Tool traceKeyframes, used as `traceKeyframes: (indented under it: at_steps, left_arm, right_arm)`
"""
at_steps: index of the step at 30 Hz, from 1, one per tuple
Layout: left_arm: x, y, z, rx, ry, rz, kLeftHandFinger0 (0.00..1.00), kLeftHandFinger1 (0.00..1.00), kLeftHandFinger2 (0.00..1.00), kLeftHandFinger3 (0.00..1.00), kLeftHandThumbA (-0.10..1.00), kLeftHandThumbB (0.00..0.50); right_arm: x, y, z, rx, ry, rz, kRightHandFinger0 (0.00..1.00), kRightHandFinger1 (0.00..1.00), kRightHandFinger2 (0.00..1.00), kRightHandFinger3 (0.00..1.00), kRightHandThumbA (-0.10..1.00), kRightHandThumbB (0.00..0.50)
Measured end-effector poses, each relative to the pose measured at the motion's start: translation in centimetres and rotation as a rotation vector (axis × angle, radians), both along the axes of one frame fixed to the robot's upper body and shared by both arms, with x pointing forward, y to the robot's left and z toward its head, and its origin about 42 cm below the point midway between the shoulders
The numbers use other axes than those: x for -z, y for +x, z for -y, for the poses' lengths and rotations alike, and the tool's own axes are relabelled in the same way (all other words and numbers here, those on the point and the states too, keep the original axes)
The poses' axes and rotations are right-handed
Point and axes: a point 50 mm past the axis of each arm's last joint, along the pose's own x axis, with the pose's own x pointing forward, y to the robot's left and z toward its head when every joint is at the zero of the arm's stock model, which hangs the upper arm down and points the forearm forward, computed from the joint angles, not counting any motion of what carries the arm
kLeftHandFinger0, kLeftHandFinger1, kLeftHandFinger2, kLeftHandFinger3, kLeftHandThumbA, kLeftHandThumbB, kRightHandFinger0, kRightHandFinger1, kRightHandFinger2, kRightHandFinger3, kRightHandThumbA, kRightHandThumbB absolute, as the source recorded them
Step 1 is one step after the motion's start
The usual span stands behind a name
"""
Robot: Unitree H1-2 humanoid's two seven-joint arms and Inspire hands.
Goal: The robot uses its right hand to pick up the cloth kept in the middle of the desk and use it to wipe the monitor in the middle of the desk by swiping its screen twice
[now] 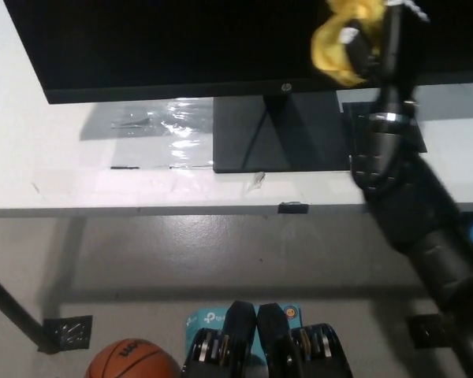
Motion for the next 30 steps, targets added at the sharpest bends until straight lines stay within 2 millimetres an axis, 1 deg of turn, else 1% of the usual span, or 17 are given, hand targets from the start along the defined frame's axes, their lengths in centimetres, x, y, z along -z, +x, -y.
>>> traceKeyframes:
  at_steps: [1, 2, 3, 5, 8, 10, 13, 15, 16, 18, 21, 24, 26, 27, 28, 29, 30]
  left_arm:
    - [0.0, -0.1, 0.0, -0.002, 0.001, -0.002, 0.76, 0.71, 0.05, 0.01, 0.71, 0.500]
    - [0.0, -0.1, -0.1, -0.004, 0.001, -0.003, 0.75, 0.69, 0.04, 0.01, 0.70, 0.500]
    - [0.1, -0.2, -0.1, -0.006, 0.001, -0.005, 0.75, 0.69, 0.04, 0.00, 0.71, 0.500]
    - [0.1, -0.4, -0.2, -0.009, 0.002, -0.007, 0.77, 0.72, 0.07, 0.03, 0.74, 0.500]
    - [0.1, -0.5, -0.2, -0.009, 0.003, -0.007, 0.77, 0.72, 0.06, 0.02, 0.75, 0.500]
    - [0.0, -0.5, -0.2, -0.011, 0.003, -0.004, 0.78, 0.72, 0.06, 0.02, 0.74, 0.500]
    - [0.1, -0.6, -0.3, -0.014, 0.004, -0.006, 0.78, 0.72, 0.05, 0.02, 0.74, 0.500]
    - [0.0, -0.7, -0.3, -0.014, 0.004, -0.006, 0.79, 0.74, 0.05, 0.02, 0.74, 0.500]
    - [0.0, -0.8, -0.3, -0.014, 0.004, -0.005, 0.79, 0.73, 0.06, 0.01, 0.74, 0.500]
    - [0.0, -0.8, -0.3, -0.014, 0.004, -0.005, 0.78, 0.73, 0.07, 0.01, 0.75, 0.500]
    - [0.0, -0.8, -0.3, -0.014, 0.004, -0.005, 0.78, 0.73, 0.08, 0.01, 0.75, 0.500]
    - [-0.1, -0.8, -0.3, -0.013, 0.005, -0.004, 0.78, 0.72, 0.07, 0.01, 0.76, 0.500]
    - [0.0, -0.8, -0.3, -0.012, 0.005, -0.004, 0.77, 0.72, 0.06, 0.00, 0.75, 0.500]
    - [-0.1, -0.7, -0.3, -0.012, 0.005, -0.003, 0.77, 0.73, 0.07, 0.00, 0.75, 0.500]
    - [-0.1, -0.7, -0.3, -0.012, 0.005, -0.003, 0.77, 0.73, 0.08, 0.01, 0.74, 0.500]
    - [-0.1, -0.7, -0.3, -0.012, 0.005, -0.003, 0.78, 0.73, 0.07, 0.00, 0.74, 0.500]
    - [-0.1, -0.7, -0.3, -0.012, 0.005, -0.002, 0.78, 0.74, 0.08, 0.01, 0.73, 0.500]
  right_arm:
    - [0.3, -0.1, 1.3, 0.021, -0.011, -0.006, 0.00, 0.00, 0.16, 0.15, -0.10, 0.012]
    - [0.5, -0.1, 2.6, 0.042, -0.021, -0.010, 0.00, 0.00, 0.20, 0.12, -0.10, 0.008]
    - [0.6, -0.1, 3.7, 0.063, -0.027, -0.014, 0.00, 0.00, 0.20, 0.12, -0.10, 0.008]
    - [0.6, -0.2, 5.5, 0.096, -0.032, -0.017, 0.00, 0.00, 0.19, 0.17, -0.10, 0.044]
    - [0.1, -0.2, 7.4, 0.132, -0.020, -0.011, 0.00, 0.00, 0.20, 0.11, -0.10, 0.019]
    - [-0.3, -0.3, 8.2, 0.145, -0.010, -0.004, 0.00, 0.00, 0.20, 0.12, -0.10, 0.015]
    - [-0.5, -0.3, 8.4, 0.153, -0.002, -0.004, 0.00, 0.00, 0.20, 0.13, -0.10, 0.000]
    - [-0.5, -0.2, 8.5, 0.154, 0.002, -0.006, 0.00, 0.00, 0.20, 0.16, -0.10, 0.029]
    - [-0.5, -0.2, 8.5, 0.154, 0.003, -0.007, 0.00, 0.00, 0.19, 0.17, -0.10, 0.054]
    - [-0.6, -0.2, 8.5, 0.155, 0.004, -0.008, 0.00, 0.00, 0.18, 0.22, -0.10, 0.064]
    - [-0.6, -0.2, 8.2, 0.152, 0.006, -0.008, 0.00, 0.00, 0.15, 0.16, -0.10, 0.064]
    - [-0.6, -0.1, 7.7, 0.143, 0.013, -0.006, 0.00, 0.00, 0.13, 0.21, -0.10, 0.063]
    - [-0.6, -0.1, 7.1, 0.131, 0.020, -0.001, 0.00, 0.00, 0.14, 0.16, -0.10, 0.033]
    - [-0.7, -0.1, 6.7, 0.124, 0.024, 0.002, 0.00, 0.00, 0.15, 0.18, -0.10, 0.045]
    - [-0.8, -0.1, 6.3, 0.117, 0.028, 0.004, 0.00, 0.00, 0.14, 0.19, -0.10, 0.028]
    - [-1.0, -0.1, 5.7, 0.109, 0.030, 0.006, 0.00, 0.00, 0.13, 0.21, -0.10, 0.040]
    - [-1.1, 0.0, 5.1, 0.100, 0.030, 0.008, 0.00, 0.00, 0.10, 0.32, -0.10, 0.053]
